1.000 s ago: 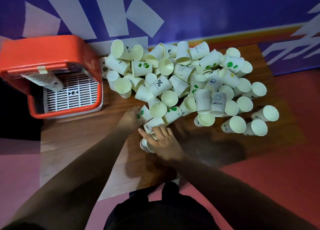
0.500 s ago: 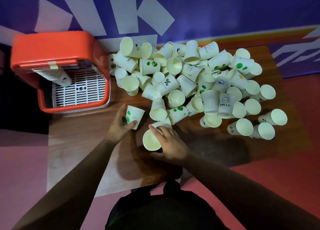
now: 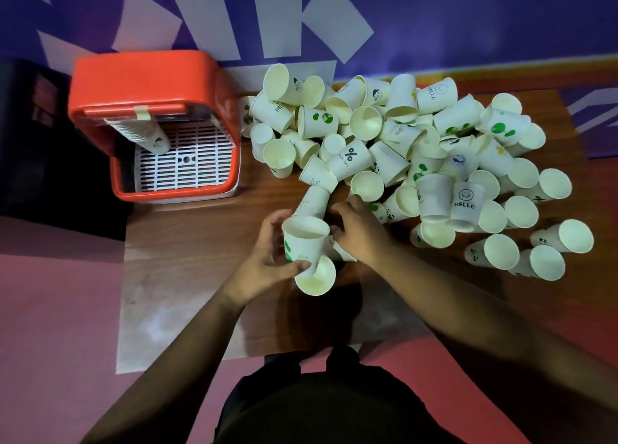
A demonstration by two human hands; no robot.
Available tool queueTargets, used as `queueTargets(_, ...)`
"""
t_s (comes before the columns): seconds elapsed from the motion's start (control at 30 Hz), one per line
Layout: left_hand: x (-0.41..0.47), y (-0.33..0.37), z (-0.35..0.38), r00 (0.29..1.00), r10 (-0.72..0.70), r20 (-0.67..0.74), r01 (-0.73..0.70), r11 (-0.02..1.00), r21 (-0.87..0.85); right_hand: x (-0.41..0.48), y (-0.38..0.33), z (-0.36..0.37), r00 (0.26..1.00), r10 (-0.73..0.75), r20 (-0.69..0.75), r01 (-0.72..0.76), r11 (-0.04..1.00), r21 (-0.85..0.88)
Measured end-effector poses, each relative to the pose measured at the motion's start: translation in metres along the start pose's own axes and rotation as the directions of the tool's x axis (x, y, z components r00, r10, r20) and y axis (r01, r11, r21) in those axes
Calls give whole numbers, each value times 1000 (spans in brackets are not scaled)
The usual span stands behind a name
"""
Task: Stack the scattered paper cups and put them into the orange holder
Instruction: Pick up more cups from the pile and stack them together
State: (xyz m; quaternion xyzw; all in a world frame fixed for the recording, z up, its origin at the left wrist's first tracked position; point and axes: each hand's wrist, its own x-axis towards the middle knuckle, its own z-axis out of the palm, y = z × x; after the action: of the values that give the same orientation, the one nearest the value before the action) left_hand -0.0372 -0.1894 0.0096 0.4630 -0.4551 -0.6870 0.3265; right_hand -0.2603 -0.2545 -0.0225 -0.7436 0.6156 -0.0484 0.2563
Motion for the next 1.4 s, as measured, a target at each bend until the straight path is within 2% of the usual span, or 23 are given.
queueTargets(0.1,-10,-3,9,999,-16,42,15,1000,9,-8,4,2,998,-36,60,39,998,-48)
queueTargets(0.2,-18,-5,16,999,-33,22,31,998,59,-22,18,12,989,-103,106,115,987,-109)
queueTargets(0.3,-18,-12,19,999,21,39,-31,956,291,-32,29,19,983,-105,153,131,977,-169)
queueTargets(0.4,-15,-16,21,996,62,57,-82,856,510,-39,30,22,979,-70,192,113,968,-224)
queueTargets(0.5,-14,-23,20,995,80,66,-104,785,610,-43,30,25,978,-44,206,95,964,-247)
queueTargets(0.63,-19,-28,15,991,47,126,-108,835,540,-48,28,28,974,-8,225,61,971,-231)
queueTargets(0.73,-22,-28,16,996,-8,87,-35,877,480,-53,28,26,974,48,220,-4,981,-196)
queueTargets(0.87,-22,-31,22,997,-29,73,-2,921,390,-62,31,18,976,101,194,-98,995,-24)
queueTargets(1.03,-22,-48,24,999,-17,29,2,893,449,-73,31,-1,966,192,175,-211,972,100)
queueTargets(1.17,-21,-55,29,1000,-3,6,1,916,400,-80,24,-22,973,214,82,-228,941,251)
queueTargets(1.27,-19,-56,25,999,-44,22,35,948,316,-84,10,-42,977,213,-10,-197,921,336)
queueTargets(1.33,-15,-56,17,996,-70,-46,79,964,252,-88,1,-54,977,198,-74,-154,905,396)
queueTargets(1.4,-5,-56,4,976,-66,-208,117,963,242,-92,-7,-62,979,170,-110,-106,893,438)
